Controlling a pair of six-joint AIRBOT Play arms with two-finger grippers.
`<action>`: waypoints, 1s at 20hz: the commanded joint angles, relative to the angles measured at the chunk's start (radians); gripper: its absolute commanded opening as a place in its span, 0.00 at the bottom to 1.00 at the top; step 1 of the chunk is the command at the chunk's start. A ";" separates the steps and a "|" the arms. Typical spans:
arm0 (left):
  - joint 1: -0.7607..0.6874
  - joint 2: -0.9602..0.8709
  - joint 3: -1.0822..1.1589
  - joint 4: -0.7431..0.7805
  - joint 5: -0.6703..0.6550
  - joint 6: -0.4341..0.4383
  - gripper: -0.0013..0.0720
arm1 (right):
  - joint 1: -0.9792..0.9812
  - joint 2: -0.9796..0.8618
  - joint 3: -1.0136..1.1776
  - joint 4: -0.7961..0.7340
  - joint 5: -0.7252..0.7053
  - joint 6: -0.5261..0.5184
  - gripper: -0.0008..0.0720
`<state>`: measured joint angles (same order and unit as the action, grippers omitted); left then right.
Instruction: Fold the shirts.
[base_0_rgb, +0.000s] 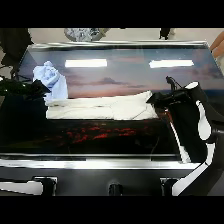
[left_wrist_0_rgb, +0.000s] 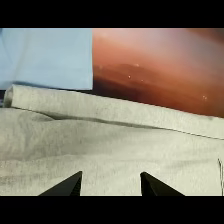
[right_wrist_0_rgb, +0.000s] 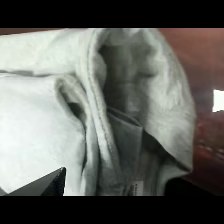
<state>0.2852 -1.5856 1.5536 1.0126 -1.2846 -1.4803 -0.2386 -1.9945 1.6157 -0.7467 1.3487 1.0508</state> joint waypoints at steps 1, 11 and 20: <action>-0.019 0.003 0.001 0.000 -0.012 0.016 0.64 | -0.002 -0.026 -0.001 0.068 0.033 -0.012 0.99; -0.074 0.003 0.001 -0.001 -0.023 0.016 0.49 | 0.077 0.004 0.000 0.094 0.065 -0.025 0.07; -0.533 -0.027 -0.172 -0.201 0.241 0.085 0.06 | 0.156 0.416 0.000 -0.003 0.128 0.064 0.07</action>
<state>-0.1047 -1.5963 1.4330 0.8875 -1.1782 -1.3956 -0.1127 -1.6993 1.6154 -0.7082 1.4502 1.0603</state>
